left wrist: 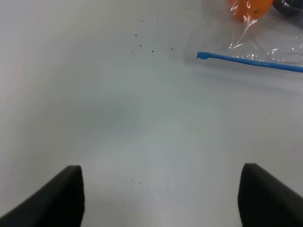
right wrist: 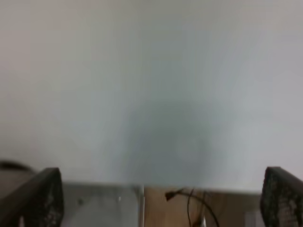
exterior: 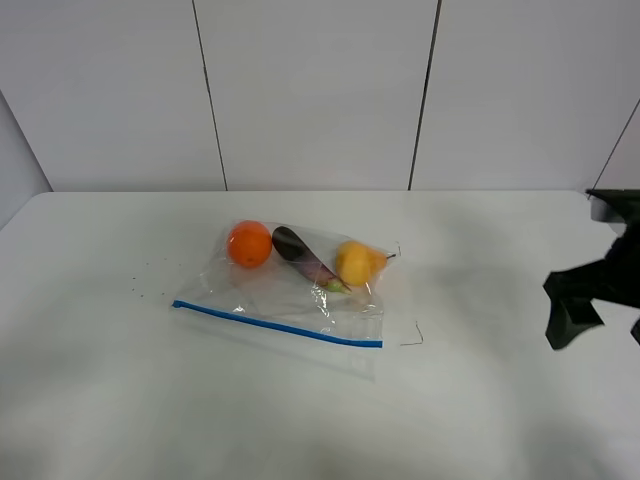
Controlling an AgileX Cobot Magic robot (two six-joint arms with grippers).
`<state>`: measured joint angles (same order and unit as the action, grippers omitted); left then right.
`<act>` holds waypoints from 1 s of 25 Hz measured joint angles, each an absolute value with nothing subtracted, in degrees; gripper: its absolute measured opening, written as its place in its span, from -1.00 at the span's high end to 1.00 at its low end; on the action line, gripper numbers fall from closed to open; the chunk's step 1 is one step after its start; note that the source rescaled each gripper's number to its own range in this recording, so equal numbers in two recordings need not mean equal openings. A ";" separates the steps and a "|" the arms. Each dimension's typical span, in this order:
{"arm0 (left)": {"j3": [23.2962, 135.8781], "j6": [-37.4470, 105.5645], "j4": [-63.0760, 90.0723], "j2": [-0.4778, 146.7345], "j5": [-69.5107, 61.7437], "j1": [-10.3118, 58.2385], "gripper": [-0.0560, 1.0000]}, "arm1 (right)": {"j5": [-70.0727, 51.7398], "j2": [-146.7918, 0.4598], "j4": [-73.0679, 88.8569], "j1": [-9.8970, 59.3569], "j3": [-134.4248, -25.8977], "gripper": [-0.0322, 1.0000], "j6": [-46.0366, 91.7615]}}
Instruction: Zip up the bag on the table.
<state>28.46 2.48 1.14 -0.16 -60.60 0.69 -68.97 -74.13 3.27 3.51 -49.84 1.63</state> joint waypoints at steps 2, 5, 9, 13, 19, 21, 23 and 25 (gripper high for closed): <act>28.46 2.48 1.14 -0.16 -60.60 0.69 -0.99 | -67.45 -67.77 3.27 3.51 -44.31 -0.85 2.39; 28.46 2.48 1.14 -0.16 -60.60 0.69 -0.99 | -65.28 -56.84 3.27 3.51 -38.11 -0.85 3.15; 28.46 2.48 1.14 -0.16 -60.60 0.69 -0.99 | -62.64 -40.29 3.27 3.51 -33.04 -0.85 3.69; 28.46 2.48 1.14 -0.16 -60.60 0.69 -0.99 | -61.29 -23.29 3.39 3.51 -30.56 -0.85 3.47; 28.46 2.48 1.14 -0.16 -60.60 0.69 -0.99 | -59.34 -5.55 2.10 3.51 -28.99 -0.85 2.32; 28.46 2.48 1.14 -0.16 -60.60 0.69 -0.99 | -58.99 -3.06 0.89 3.51 -28.66 -0.85 1.37; 28.46 2.48 1.14 -0.16 -60.60 0.69 -0.99 | -58.91 -2.24 0.00 3.51 -28.60 -0.85 0.72; 28.46 2.48 1.14 -0.16 -60.60 0.69 -0.99 | -58.90 -2.07 0.00 3.51 -28.60 -0.85 0.00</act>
